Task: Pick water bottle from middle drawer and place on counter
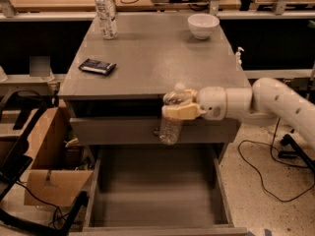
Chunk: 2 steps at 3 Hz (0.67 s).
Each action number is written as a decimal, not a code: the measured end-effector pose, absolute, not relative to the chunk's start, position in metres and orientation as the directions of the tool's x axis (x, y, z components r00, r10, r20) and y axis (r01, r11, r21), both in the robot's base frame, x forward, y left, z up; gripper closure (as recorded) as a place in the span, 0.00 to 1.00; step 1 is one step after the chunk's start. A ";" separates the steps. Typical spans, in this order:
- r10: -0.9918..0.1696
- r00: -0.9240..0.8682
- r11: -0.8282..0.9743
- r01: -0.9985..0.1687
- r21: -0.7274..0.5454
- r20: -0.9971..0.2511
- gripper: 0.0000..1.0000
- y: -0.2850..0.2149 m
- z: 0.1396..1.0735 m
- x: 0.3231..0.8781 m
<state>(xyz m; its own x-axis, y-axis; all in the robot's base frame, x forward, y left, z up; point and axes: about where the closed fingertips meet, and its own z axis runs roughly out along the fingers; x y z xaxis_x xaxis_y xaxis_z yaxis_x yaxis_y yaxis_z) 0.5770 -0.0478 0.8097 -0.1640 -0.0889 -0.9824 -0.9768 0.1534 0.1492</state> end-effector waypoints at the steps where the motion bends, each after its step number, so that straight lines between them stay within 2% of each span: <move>1: -0.102 -0.146 0.175 -0.976 0.127 -0.984 1.00 -0.067 0.889 0.578; 2: -0.118 -0.141 0.247 -0.963 0.108 -0.983 1.00 -0.078 0.948 0.589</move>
Offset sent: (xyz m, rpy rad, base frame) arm 0.0343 -0.0525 0.2078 -0.0793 -0.0494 -0.2254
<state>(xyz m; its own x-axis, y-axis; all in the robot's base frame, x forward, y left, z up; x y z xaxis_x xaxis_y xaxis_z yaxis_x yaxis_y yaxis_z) 0.5886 -0.0783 0.9477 -0.1411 -0.1182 -0.9829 -0.9628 0.2475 0.1085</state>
